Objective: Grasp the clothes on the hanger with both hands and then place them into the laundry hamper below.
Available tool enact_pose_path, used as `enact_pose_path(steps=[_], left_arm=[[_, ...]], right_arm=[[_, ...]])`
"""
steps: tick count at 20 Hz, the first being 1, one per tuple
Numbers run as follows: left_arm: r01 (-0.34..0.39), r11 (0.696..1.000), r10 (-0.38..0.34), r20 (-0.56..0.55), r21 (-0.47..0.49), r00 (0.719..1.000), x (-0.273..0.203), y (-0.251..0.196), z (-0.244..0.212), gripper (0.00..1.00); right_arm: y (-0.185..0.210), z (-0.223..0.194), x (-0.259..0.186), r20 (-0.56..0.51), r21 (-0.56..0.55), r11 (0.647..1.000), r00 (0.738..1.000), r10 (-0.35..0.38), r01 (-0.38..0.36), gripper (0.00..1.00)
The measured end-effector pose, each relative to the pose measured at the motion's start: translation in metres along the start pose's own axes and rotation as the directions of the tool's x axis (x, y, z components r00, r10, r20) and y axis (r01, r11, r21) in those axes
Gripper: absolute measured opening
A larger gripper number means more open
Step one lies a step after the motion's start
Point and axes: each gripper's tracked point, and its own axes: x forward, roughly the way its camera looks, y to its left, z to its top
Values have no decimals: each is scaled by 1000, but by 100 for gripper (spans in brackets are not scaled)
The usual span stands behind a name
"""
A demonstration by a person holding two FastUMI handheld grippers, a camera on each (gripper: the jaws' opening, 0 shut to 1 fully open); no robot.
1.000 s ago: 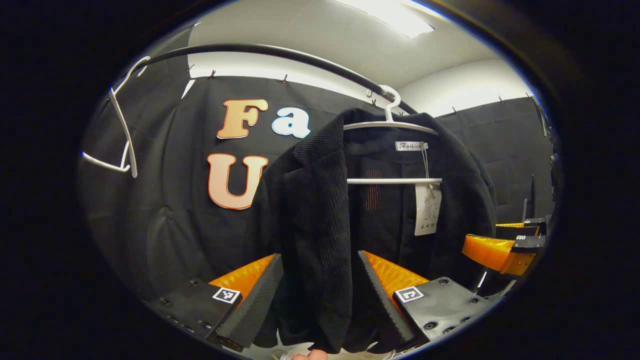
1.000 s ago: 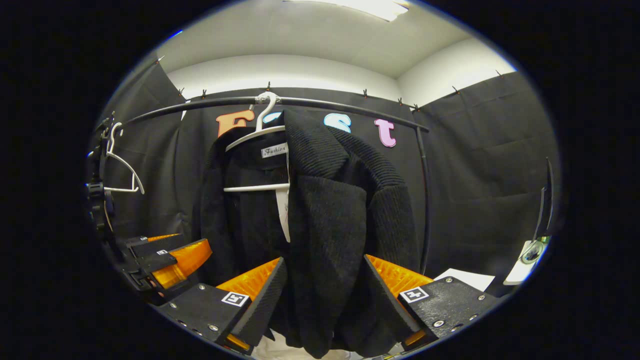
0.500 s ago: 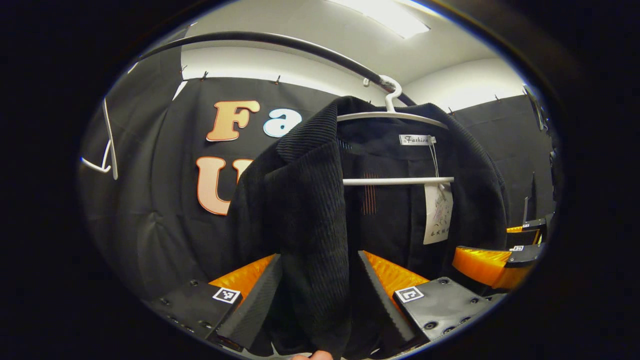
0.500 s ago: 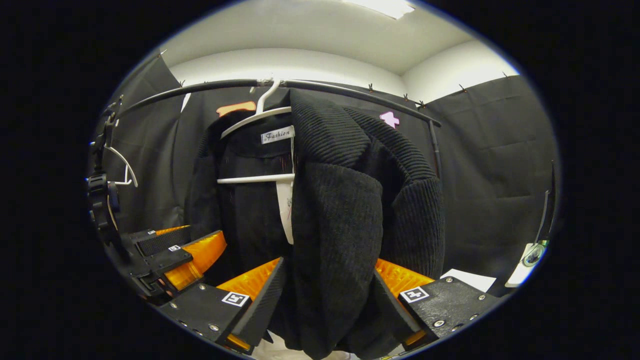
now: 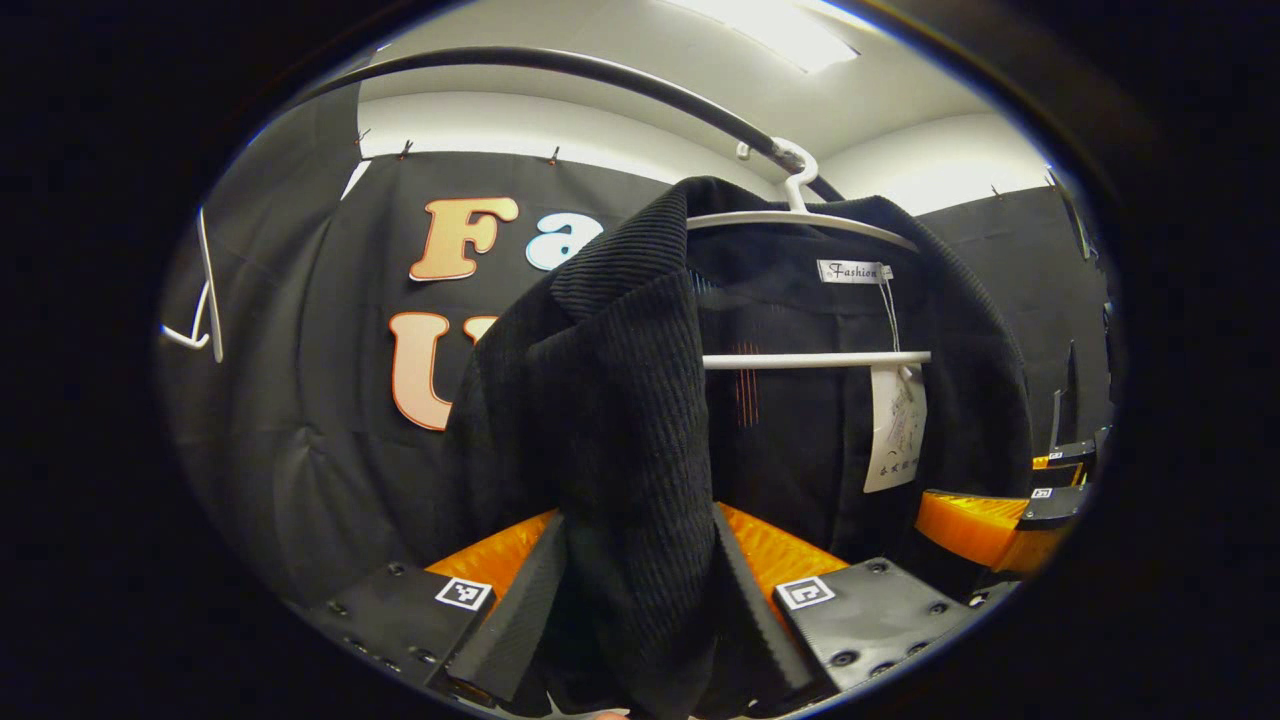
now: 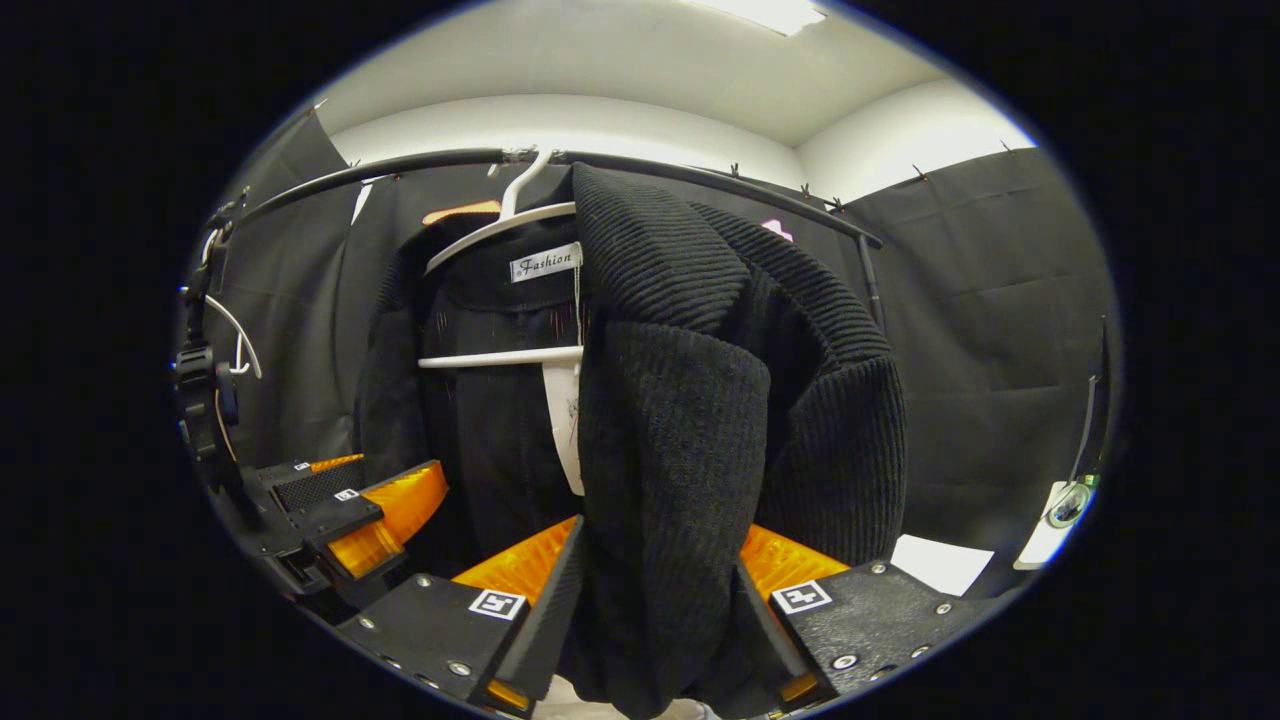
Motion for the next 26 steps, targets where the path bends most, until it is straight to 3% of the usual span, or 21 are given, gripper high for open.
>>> enact_pose_path(steps=[2,3,4,7,8,10,13,14,15,17,19,20,22,23,24,26], left_arm=[[9,1000,-9,-3,2,1000,0,-1,0,79],[7,1000,-7,-3,7,1000,2,-1,-1,70],[8,1000,-8,-3,13,1000,1,-2,0,66],[36,999,-36,-1,16,999,0,-7,1,45],[27,999,-28,10,16,1000,0,-4,2,37],[13,1000,-13,14,5,1000,-4,0,1,20],[42,999,-42,3,-28,999,-7,-1,4,16],[37,999,-37,5,-29,999,-7,1,5,7],[25,999,-25,5,-28,1000,-6,3,5,12],[-16,1000,16,7,-16,1000,-8,12,9,9],[-41,999,42,24,-13,999,-15,21,15,9],[-51,999,51,28,-12,998,-19,25,18,9],[-63,998,63,41,-15,997,-22,30,27,12],[-70,997,71,47,-14,996,-24,34,32,9],[-78,997,78,51,-14,996,-25,37,36,12],[-90,996,91,60,-17,994,-27,42,45,11]], right_arm=[[0,-1,1,0,4,1000,1000,0,0,66],[0,-1,1,-1,11,1000,1000,0,0,53],[1,-2,2,-4,15,1000,1000,0,0,54],[-1,-7,1,-20,10,1000,1000,-14,14,39],[0,-8,1,-22,14,1000,1000,-10,10,22],[5,-9,1,-26,23,1000,1000,5,-4,17],[9,-9,-1,-13,1,1000,1000,25,-25,6],[8,-9,-2,-6,-16,1000,1000,20,-20,5],[5,-8,-4,6,-39,999,1000,1,-1,3],[-1,-8,-8,18,-84,996,1000,-25,26,0],[-4,-2,-12,34,-96,995,999,-34,37,5],[-6,1,-16,41,-97,994,998,-40,44,1],[-16,9,-24,57,-104,993,997,-59,65,5],[-19,12,-28,64,-108,991,996,-66,73,0],[-21,15,-30,69,-113,991,995,-69,77,5],[-23,23,-35,79,-116,990,994,-73,82,5]])
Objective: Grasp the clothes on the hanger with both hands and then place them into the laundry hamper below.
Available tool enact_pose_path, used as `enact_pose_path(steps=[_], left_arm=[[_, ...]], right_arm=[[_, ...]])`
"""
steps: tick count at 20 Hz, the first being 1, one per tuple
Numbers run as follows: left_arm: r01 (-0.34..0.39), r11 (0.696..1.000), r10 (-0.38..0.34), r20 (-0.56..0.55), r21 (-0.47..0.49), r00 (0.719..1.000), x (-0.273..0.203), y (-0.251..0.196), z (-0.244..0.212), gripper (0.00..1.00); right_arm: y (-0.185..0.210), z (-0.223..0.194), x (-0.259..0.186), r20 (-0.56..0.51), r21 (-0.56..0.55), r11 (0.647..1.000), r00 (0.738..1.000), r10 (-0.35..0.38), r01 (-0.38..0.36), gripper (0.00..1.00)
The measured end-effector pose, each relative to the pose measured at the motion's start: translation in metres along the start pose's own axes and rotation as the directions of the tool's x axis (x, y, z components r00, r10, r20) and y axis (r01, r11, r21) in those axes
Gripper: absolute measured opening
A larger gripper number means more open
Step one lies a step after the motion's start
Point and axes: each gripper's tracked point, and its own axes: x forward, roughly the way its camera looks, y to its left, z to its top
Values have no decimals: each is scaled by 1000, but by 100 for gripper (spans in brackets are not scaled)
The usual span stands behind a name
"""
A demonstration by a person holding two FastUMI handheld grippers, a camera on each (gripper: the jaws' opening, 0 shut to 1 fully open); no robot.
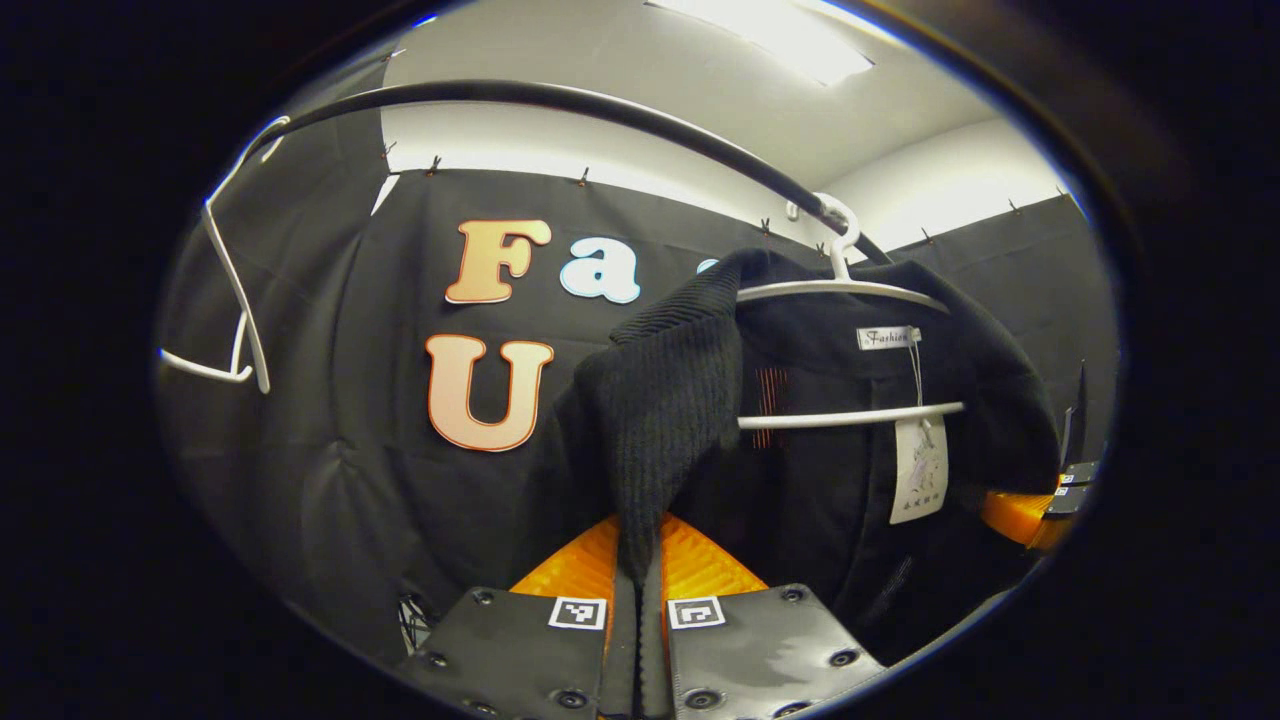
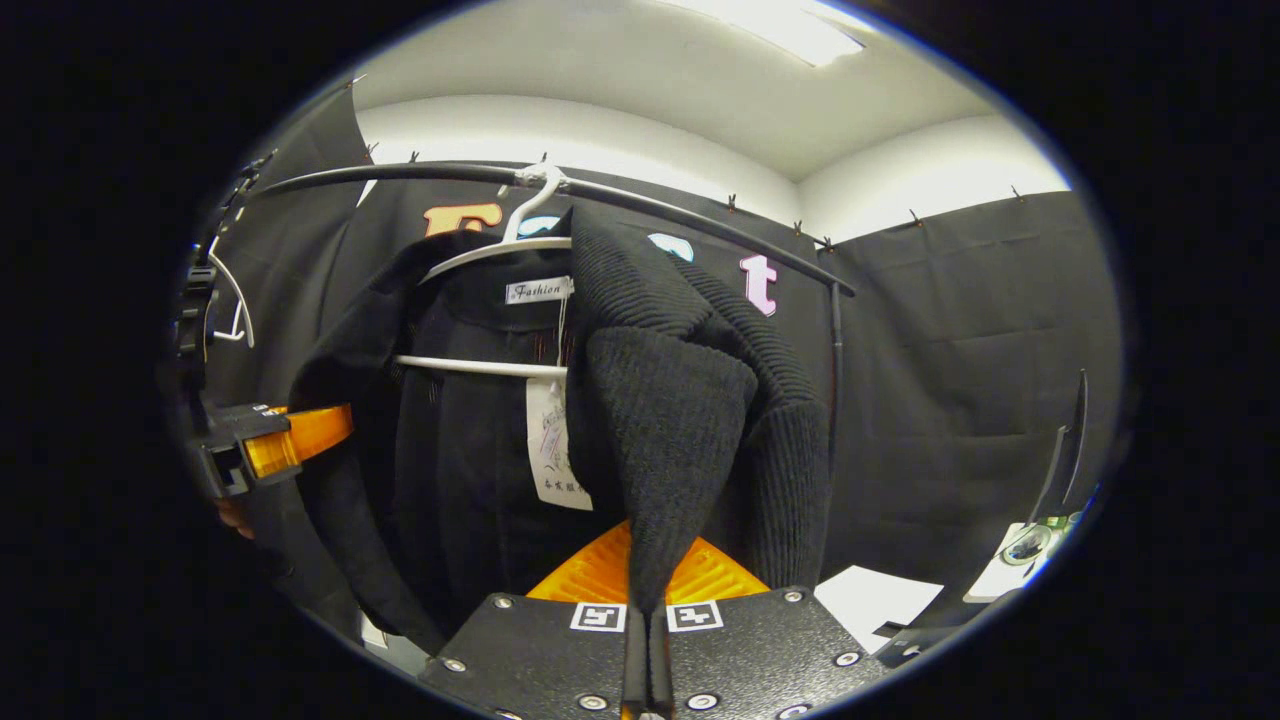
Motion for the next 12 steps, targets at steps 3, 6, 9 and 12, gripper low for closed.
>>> enact_pose_path(steps=[3,6,9,12], left_arm=[[-37,999,35,31,41,999,-2,8,17,9],[-63,995,58,69,73,996,-5,15,37,9],[-100,993,94,95,55,991,-6,28,63,6],[-142,989,136,117,45,984,0,43,79,9]], right_arm=[[-8,18,-10,28,-19,1000,1000,-6,6,1],[-20,41,-18,61,-37,999,998,-22,25,5],[-41,73,-26,115,-34,998,992,-52,56,5],[-70,95,-26,146,-45,995,986,-84,91,1]])
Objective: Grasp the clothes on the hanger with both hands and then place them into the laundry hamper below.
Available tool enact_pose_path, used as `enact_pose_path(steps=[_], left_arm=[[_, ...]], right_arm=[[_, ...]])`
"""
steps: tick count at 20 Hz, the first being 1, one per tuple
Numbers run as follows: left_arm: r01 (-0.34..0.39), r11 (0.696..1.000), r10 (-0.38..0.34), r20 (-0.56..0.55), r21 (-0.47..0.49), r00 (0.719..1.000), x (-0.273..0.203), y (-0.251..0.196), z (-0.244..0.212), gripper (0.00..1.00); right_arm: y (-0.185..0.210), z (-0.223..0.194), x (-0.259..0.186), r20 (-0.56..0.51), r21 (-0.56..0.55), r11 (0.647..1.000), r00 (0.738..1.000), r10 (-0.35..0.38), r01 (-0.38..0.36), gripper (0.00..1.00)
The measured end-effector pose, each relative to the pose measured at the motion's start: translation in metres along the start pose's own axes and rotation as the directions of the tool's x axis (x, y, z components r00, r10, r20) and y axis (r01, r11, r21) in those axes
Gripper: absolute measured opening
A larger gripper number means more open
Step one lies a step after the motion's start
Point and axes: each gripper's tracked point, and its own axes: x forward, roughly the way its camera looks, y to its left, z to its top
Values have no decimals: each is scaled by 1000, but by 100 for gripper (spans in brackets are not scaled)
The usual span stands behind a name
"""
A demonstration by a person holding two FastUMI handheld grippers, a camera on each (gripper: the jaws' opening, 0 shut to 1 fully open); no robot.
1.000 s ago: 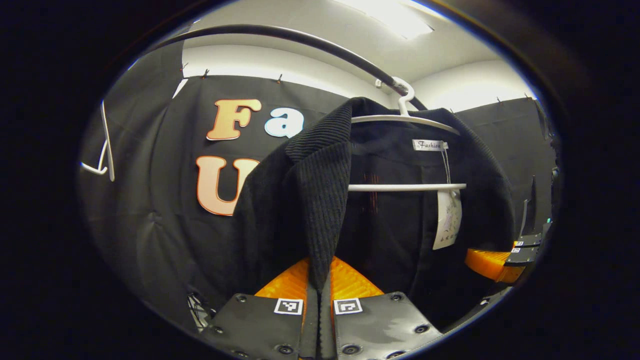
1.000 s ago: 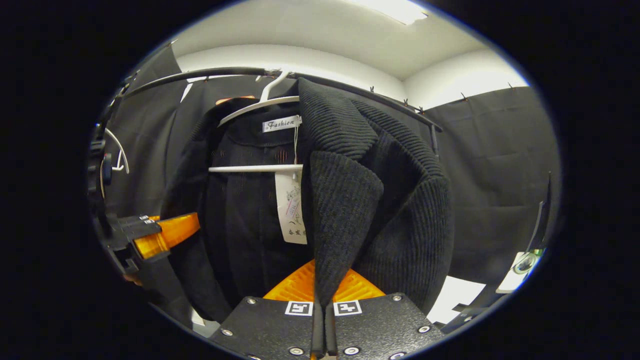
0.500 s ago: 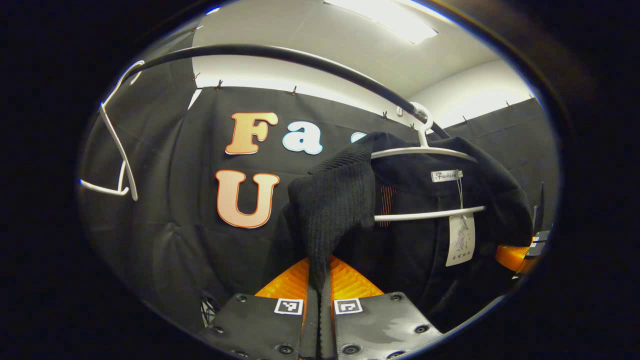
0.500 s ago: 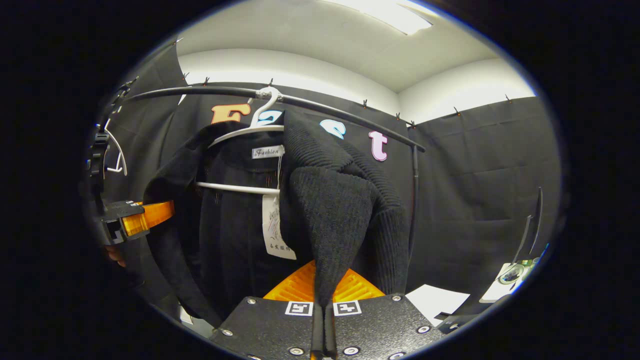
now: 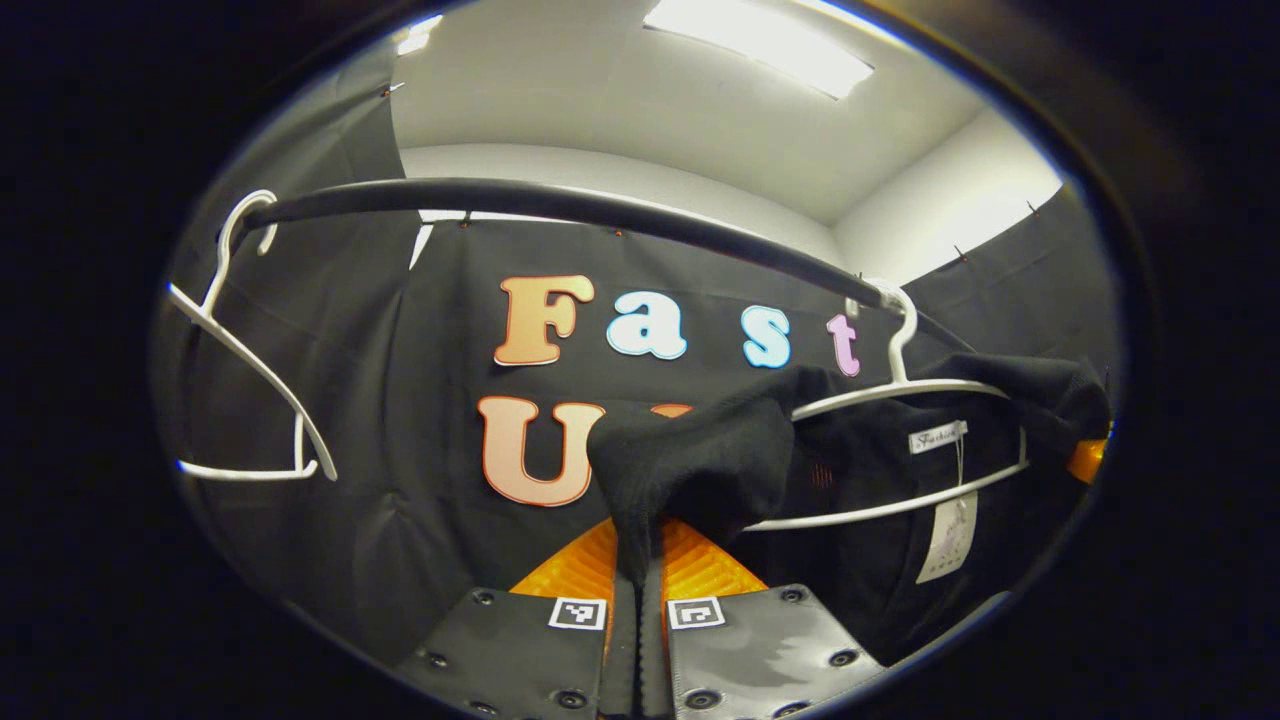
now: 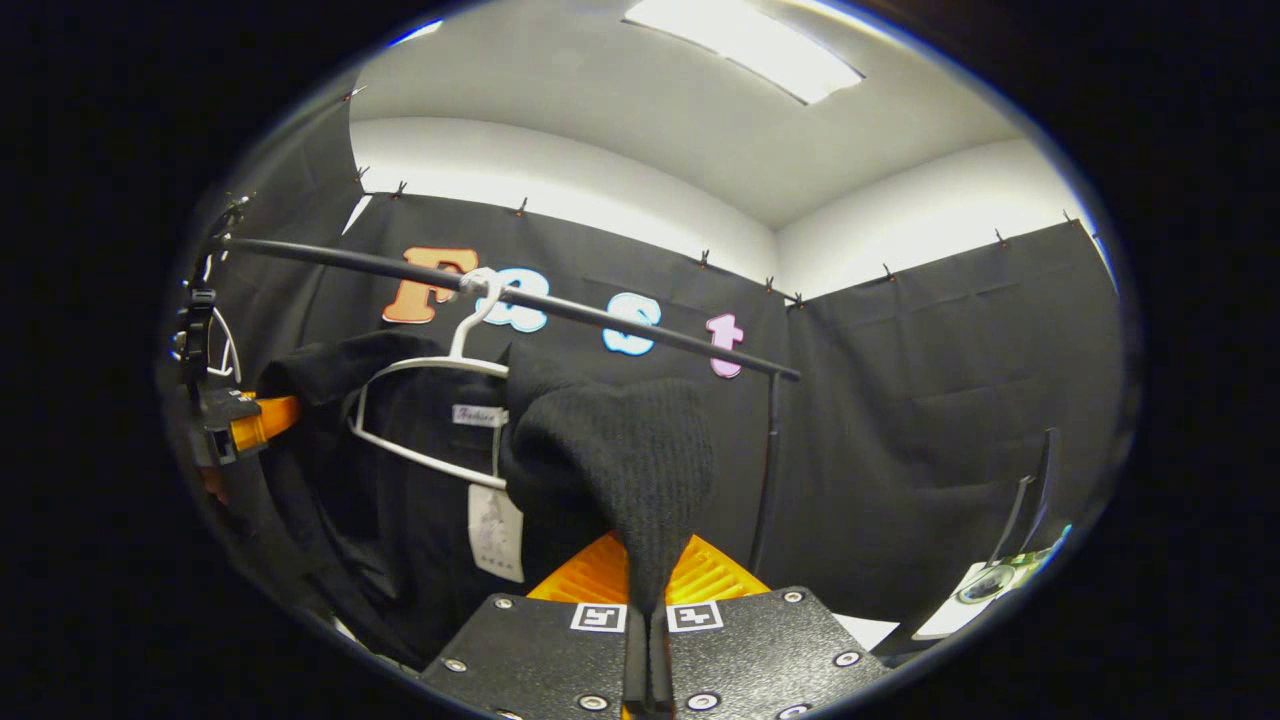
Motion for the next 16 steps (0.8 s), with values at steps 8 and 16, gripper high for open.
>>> enact_pose_path(steps=[8,16], left_arm=[[-47,999,48,49,-21,998,20,15,16,9],[-68,997,70,54,-45,996,28,17,14,12]], right_arm=[[-45,28,38,34,-7,999,999,-40,40,5],[-85,48,98,77,-28,996,994,-77,79,0]])
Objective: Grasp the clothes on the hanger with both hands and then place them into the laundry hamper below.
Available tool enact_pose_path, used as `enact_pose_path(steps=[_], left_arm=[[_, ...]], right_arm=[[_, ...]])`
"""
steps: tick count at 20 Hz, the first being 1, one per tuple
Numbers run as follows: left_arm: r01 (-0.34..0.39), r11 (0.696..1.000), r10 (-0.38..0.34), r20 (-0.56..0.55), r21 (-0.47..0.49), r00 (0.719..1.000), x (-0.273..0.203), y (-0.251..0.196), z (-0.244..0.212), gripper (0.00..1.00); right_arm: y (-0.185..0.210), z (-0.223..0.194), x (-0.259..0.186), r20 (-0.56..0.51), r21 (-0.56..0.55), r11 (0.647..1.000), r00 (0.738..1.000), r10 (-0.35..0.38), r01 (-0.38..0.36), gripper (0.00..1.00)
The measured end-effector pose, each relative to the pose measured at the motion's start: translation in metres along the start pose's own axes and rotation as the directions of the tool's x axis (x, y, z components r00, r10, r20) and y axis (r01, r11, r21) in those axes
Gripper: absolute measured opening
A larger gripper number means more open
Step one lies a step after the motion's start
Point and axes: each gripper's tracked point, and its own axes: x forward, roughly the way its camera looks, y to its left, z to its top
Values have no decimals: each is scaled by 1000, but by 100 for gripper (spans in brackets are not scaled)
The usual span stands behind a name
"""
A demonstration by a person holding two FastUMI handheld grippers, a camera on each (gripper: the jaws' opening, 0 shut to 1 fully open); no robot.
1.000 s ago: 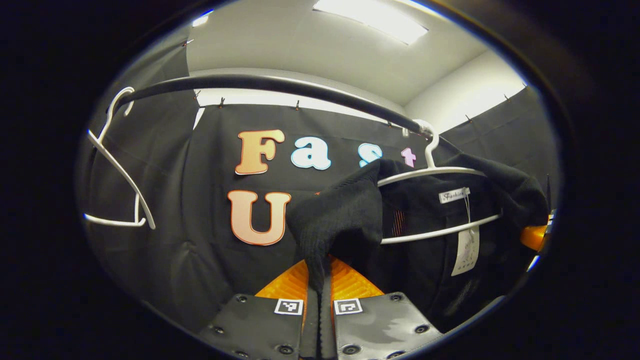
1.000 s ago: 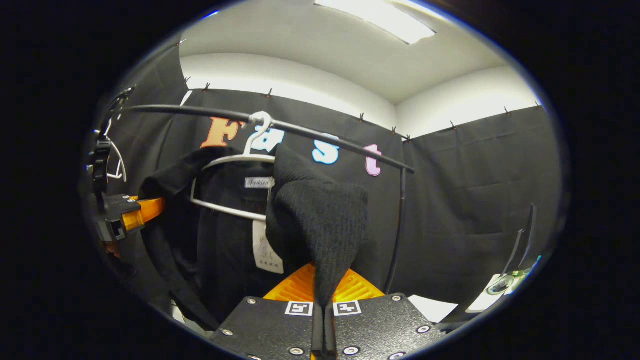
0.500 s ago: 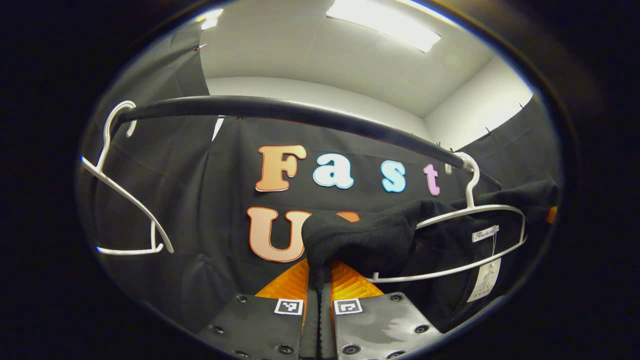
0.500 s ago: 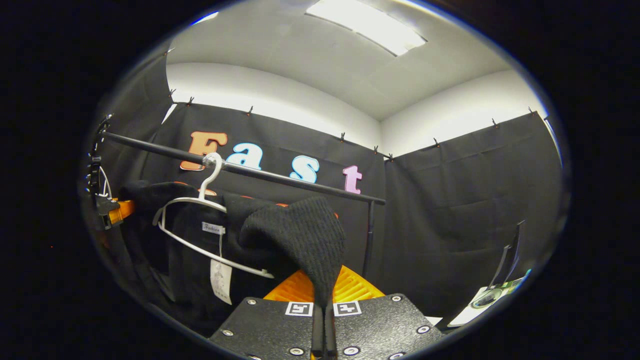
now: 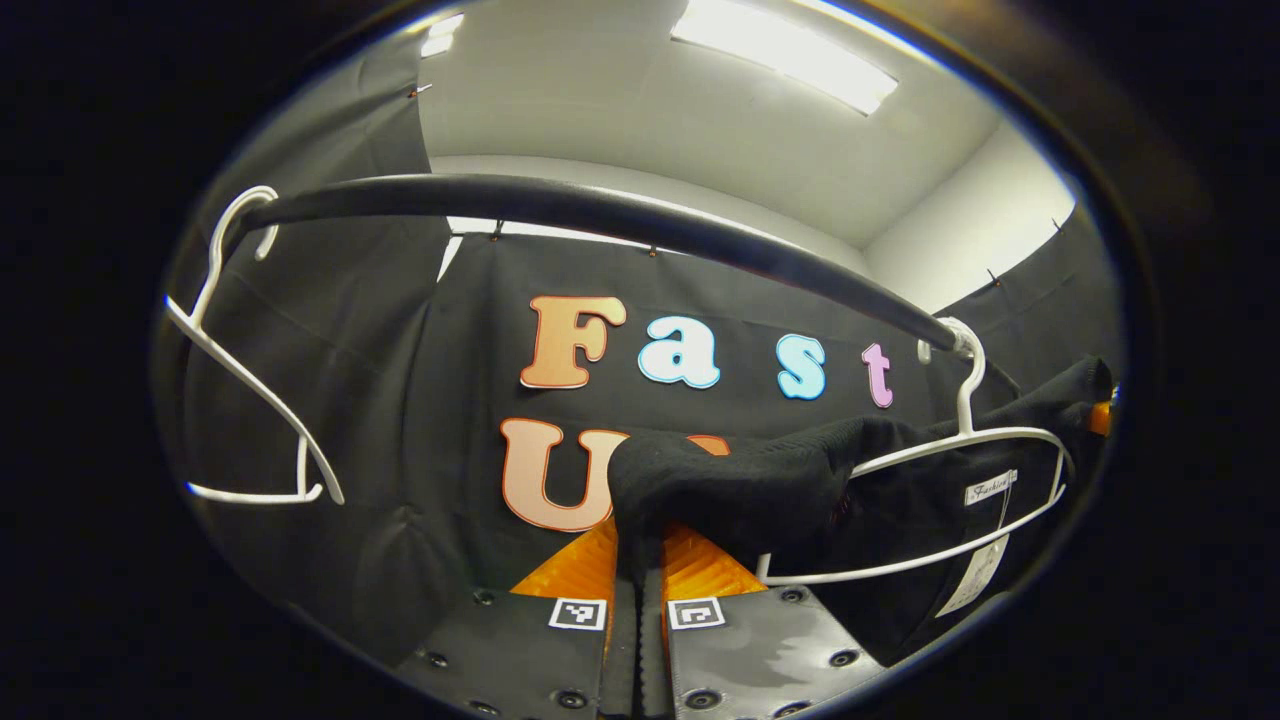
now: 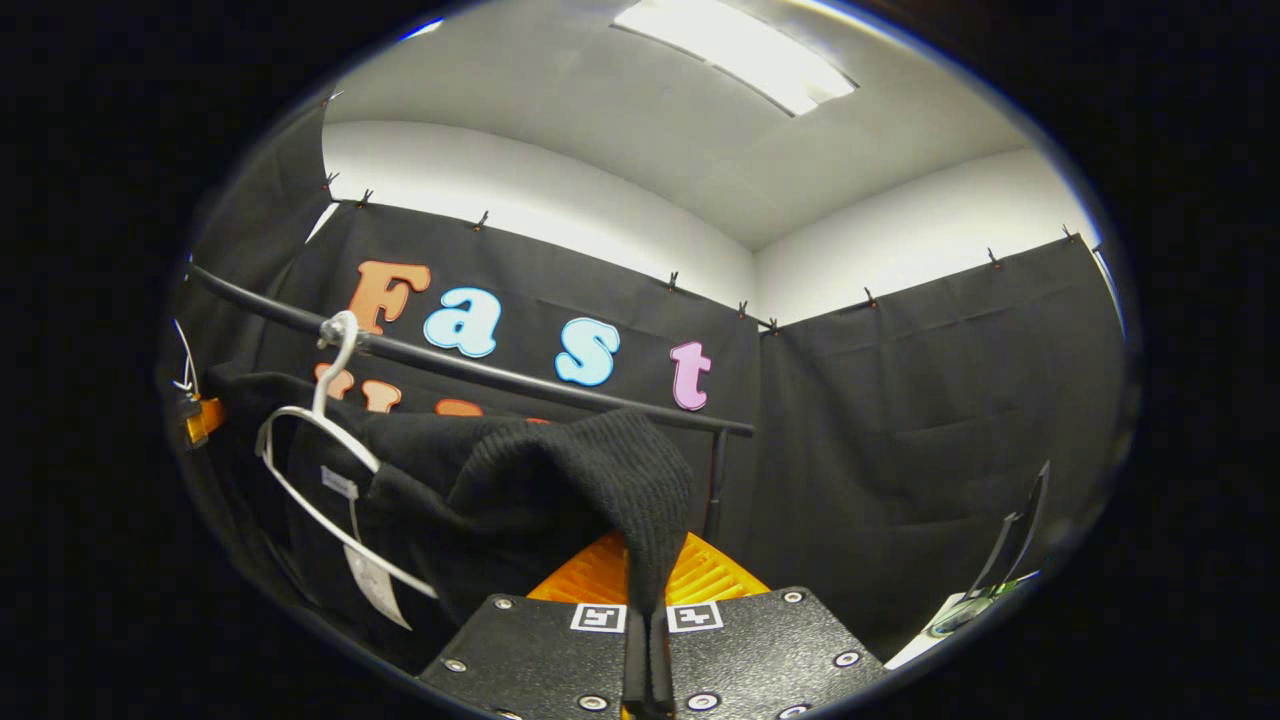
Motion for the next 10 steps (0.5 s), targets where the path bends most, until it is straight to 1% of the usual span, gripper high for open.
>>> enact_pose_path(steps=[1,2,3,5,7,8,9,10], left_arm=[[-2,1000,2,-1,4,1000,2,0,-1,9],[-3,1000,3,-5,9,1000,2,1,-3,9],[-6,1000,6,-6,10,1000,1,-4,-1,9],[-6,1000,6,-8,14,1000,2,-7,-4,8],[-6,1000,6,0,17,1000,4,-10,-5,9],[-7,1000,7,7,20,1000,6,-10,-5,8],[-9,1000,9,11,21,1000,6,-11,-6,9],[-12,1000,12,8,20,1000,7,-9,-8,9]], right_arm=[[-9,4,9,11,2,1000,1000,-14,14,1],[-15,7,18,17,14,1000,1000,-20,20,5],[-18,8,29,19,24,999,1000,-24,24,0],[-24,7,51,20,17,1000,999,-26,26,1],[-19,-6,64,5,15,1000,1000,-9,9,1],[-13,-15,66,-5,21,1000,1000,8,-7,5],[-7,-23,67,-14,28,999,1000,22,-21,1],[-1,-36,68,-29,36,999,999,36,-35,1]])
